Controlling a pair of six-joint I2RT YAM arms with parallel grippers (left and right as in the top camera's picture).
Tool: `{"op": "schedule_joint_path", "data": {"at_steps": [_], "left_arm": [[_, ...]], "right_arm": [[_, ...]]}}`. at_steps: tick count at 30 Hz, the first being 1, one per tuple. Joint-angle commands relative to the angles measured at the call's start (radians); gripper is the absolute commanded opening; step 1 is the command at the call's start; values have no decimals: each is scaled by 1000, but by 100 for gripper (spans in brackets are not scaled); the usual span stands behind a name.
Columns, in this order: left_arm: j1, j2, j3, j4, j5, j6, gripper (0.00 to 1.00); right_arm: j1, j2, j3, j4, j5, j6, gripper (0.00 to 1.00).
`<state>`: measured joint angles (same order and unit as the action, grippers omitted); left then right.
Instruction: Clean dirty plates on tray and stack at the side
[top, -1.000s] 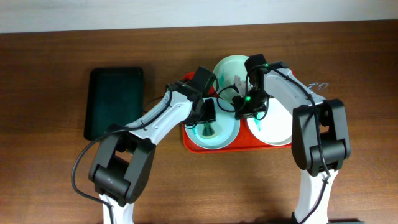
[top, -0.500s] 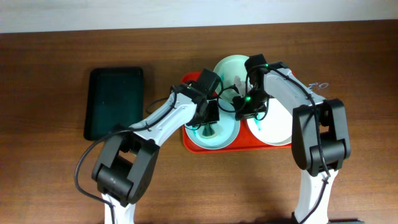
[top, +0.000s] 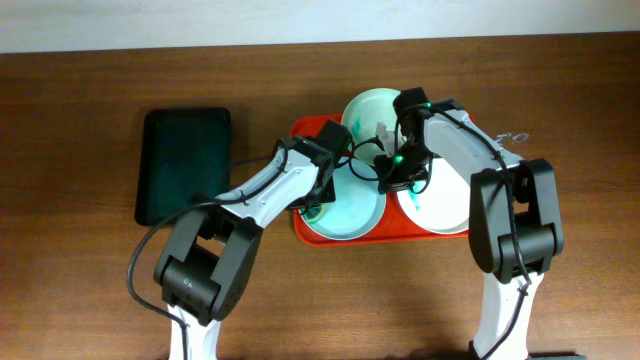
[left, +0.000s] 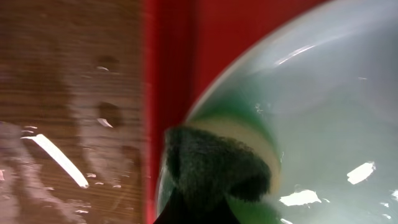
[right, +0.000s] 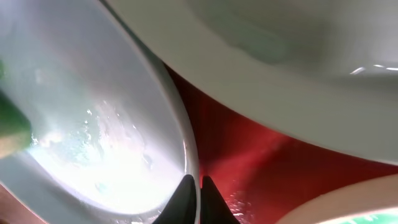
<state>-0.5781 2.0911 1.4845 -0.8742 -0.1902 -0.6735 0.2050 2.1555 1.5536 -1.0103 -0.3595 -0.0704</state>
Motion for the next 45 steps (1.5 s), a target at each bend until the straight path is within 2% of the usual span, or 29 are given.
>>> {"op": "schedule_joint_path", "data": {"at_steps": [1, 3, 5, 6, 7, 12, 15, 20, 23, 26, 29, 31, 33, 35, 39, 45], "left_arm": [[25, 15, 37, -35, -138, 39, 0], [25, 13, 112, -58, 26, 54, 0], [24, 13, 142, 14, 343, 146, 0], [23, 19, 140, 48, 447, 171, 0], [17, 25, 139, 57, 476, 171, 0], [-1, 119, 132, 39, 327, 175, 0], [2, 125, 131, -29, 34, 174, 0], [11, 104, 154, -180, -278, 67, 0], [11, 45, 190, -193, -245, 68, 0], [35, -73, 274, -177, -28, 68, 0], [118, -168, 285, -109, 102, 67, 0], [188, -179, 285, -111, 116, 64, 0], [275, -178, 285, -165, 116, 64, 0], [382, -178, 284, -263, 116, 64, 0], [545, -178, 283, -385, 116, 104, 0], [591, -178, 260, -400, 50, 153, 0]], "right_arm": [[4, 11, -6, -6, 47, 0, 6], [4, 11, -6, -6, 47, -1, 6], [4, 11, -6, -6, 47, 0, 6], [4, 11, -6, -6, 47, 0, 6], [4, 11, -6, -6, 47, 0, 6], [4, 11, -6, -14, 47, -1, 6], [4, 11, -6, -18, 59, -1, 4], [4, 9, 10, -42, 59, 0, 4], [4, 0, 71, -85, 62, 0, 4], [5, -42, 182, -170, 104, 0, 4], [27, -116, 260, -248, 334, 72, 4], [57, -159, 276, -276, 459, 132, 4], [117, -196, 276, -277, 628, 186, 4], [214, -213, 276, -276, 883, 248, 4], [380, -213, 276, -294, 1242, 248, 4], [655, -213, 276, -372, 1707, 248, 4]]}}
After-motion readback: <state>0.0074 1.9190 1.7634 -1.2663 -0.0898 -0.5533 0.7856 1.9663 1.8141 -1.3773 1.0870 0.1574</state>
